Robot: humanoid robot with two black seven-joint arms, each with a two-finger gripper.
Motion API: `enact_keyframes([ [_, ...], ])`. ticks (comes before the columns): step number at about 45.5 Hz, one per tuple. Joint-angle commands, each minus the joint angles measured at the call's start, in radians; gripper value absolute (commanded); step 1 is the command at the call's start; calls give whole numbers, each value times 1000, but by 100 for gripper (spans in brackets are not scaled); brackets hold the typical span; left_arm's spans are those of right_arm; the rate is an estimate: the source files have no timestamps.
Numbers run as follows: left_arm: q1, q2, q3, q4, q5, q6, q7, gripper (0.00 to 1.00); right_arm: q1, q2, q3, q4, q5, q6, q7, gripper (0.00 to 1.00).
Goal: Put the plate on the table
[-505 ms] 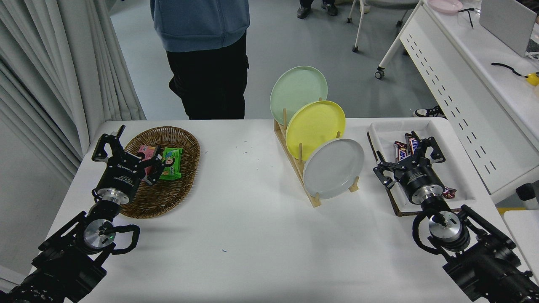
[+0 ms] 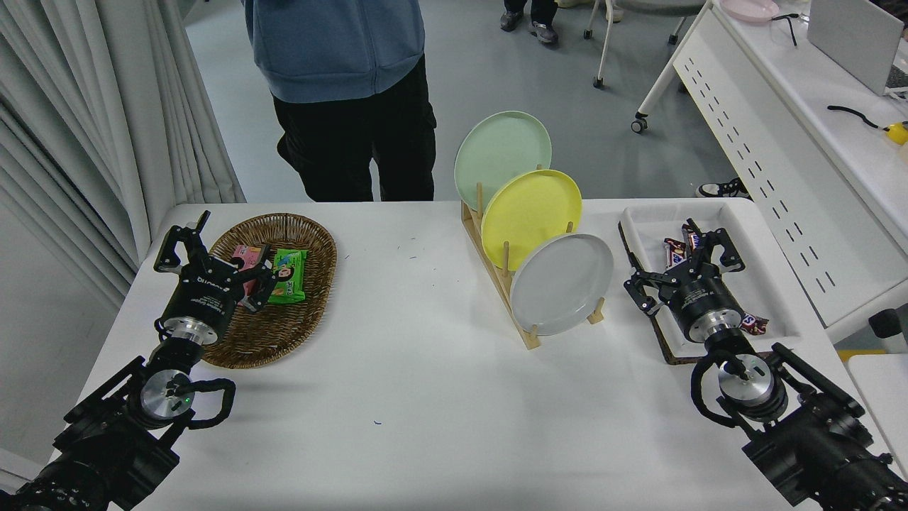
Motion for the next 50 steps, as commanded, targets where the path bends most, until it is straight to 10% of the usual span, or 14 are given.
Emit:
enact_keyframes([
  [1, 0, 0, 0, 0, -1, 0, -1, 100, -5, -2, -3, -3, -5, 3, 0, 100],
  [50, 0, 0, 0, -1, -1, 0, -1, 100, 72, -97, -144, 5, 38, -33, -8, 100],
])
